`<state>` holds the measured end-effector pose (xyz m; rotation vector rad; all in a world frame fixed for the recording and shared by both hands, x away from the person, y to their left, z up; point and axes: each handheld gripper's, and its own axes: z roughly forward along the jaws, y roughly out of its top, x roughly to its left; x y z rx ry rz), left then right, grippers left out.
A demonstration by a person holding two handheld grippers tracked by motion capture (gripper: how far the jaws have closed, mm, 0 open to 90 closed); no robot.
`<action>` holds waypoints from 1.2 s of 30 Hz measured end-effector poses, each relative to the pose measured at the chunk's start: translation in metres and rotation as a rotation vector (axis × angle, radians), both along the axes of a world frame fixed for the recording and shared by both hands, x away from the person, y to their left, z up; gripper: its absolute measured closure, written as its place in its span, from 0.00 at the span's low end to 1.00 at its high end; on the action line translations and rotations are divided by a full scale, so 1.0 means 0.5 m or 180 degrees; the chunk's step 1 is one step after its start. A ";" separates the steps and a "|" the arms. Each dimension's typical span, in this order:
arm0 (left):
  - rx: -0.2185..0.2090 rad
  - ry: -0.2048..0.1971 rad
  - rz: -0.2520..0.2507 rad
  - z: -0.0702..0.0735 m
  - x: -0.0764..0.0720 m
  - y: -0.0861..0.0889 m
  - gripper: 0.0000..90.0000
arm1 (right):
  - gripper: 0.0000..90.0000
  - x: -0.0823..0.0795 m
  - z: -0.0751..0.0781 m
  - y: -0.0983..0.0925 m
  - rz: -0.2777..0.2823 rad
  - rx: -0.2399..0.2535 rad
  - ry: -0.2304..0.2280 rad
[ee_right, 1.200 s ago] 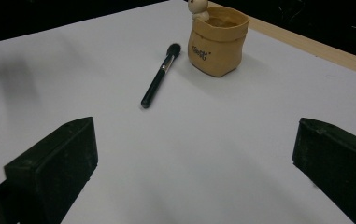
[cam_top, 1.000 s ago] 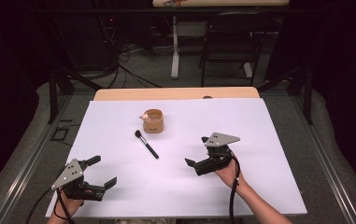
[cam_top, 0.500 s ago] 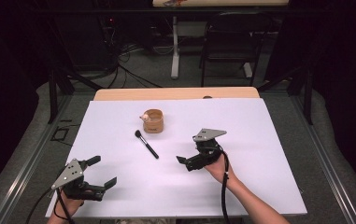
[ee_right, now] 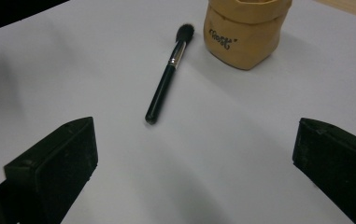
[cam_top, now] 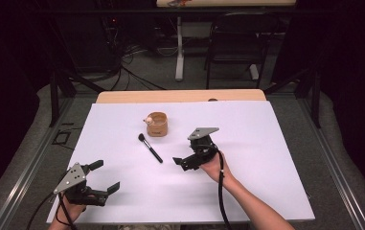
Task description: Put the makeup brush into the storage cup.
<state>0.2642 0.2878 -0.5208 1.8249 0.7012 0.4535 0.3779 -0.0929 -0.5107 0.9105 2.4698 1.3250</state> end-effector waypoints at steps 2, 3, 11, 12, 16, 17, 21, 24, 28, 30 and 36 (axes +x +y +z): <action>0.0000 0.0002 0.0000 0.000 0.000 0.000 0.00 | 0.00 0.004 0.002 0.009 0.0017 -0.0048 0.0020; -0.0001 0.0004 0.0001 0.000 0.000 0.000 0.00 | 0.00 0.007 0.003 0.014 0.0031 -0.0068 0.0047; 0.0007 0.0016 -0.0001 -0.001 0.000 0.000 0.00 | 0.00 0.027 0.013 0.054 0.0082 -0.0276 0.0163; 0.0009 0.0017 -0.0001 -0.001 0.001 0.000 0.00 | 0.00 0.031 0.014 0.060 0.0084 -0.0314 0.0176; 0.0014 0.0023 -0.0002 -0.001 0.001 0.000 0.00 | 0.00 0.041 0.019 0.078 0.0090 -0.0405 0.0246; 0.0023 0.0026 0.0005 -0.001 0.000 -0.001 0.00 | 0.00 0.043 0.020 0.083 0.0115 -0.0440 0.0271; 0.0030 0.0031 0.0008 -0.001 0.000 -0.001 0.00 | 0.00 0.051 0.021 0.104 0.0189 -0.0559 0.0372; 0.0037 0.0035 0.0011 -0.001 0.001 -0.001 0.00 | 0.00 0.055 0.022 0.118 0.0205 -0.0640 0.0399; 0.0023 0.0029 0.0010 -0.002 0.001 -0.001 0.00 | 0.00 0.063 0.020 0.133 0.0225 -0.0707 0.0403; 0.0040 0.0040 0.0015 -0.001 0.001 -0.001 0.00 | 0.00 0.064 0.020 0.142 0.0217 -0.0737 0.0457; 0.0037 0.0048 0.0018 -0.002 0.001 -0.001 0.00 | 0.00 0.073 0.018 0.168 0.0237 -0.0883 0.0545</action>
